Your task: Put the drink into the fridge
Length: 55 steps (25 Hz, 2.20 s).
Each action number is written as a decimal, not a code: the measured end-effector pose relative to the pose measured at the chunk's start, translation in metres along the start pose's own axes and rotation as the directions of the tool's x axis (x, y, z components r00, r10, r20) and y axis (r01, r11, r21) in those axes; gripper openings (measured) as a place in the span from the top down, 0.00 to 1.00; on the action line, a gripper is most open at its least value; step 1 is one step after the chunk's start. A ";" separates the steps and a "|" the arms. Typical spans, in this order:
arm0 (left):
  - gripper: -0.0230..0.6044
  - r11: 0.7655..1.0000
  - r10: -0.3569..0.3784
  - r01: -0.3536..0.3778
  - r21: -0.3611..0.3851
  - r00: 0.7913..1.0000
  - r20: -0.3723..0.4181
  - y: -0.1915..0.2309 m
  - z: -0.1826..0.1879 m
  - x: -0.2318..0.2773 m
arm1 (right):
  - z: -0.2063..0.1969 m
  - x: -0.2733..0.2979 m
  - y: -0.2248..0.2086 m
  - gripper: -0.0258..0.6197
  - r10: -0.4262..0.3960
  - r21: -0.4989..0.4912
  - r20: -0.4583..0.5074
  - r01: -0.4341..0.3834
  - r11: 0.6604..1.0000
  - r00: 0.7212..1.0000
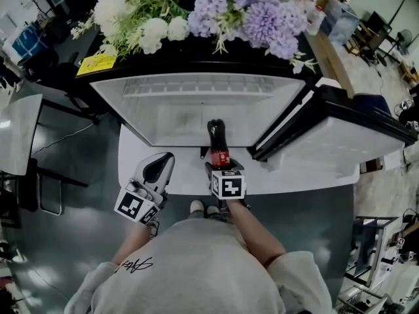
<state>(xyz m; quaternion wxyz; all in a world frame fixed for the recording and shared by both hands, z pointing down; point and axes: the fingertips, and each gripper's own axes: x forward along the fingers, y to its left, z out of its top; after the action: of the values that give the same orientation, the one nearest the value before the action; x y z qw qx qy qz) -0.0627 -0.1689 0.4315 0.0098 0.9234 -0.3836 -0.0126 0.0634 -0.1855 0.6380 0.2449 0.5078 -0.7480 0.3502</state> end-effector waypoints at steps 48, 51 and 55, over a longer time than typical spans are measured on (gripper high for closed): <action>0.94 0.999 0.051 -0.051 -0.009 0.999 0.005 0.006 0.003 -0.017 | 0.045 0.025 0.001 0.46 -0.029 0.048 -0.058 0.032 0.998 0.998; 0.94 0.998 0.056 -0.056 -0.008 0.998 0.005 0.007 0.003 -0.018 | 0.051 0.022 0.002 0.46 -0.043 0.025 -0.058 0.044 0.999 0.997; 0.94 0.998 0.061 -0.061 -0.010 0.998 0.003 0.009 0.002 -0.019 | 0.059 0.025 0.001 0.46 -0.048 0.025 -0.050 0.049 0.998 0.998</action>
<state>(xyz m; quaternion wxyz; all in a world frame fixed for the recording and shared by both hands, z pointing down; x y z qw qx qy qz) -0.0825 -0.1615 0.4300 0.0142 0.9111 -0.4115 -0.0158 0.0530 -0.2457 0.6178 0.2650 0.5201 -0.7245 0.3665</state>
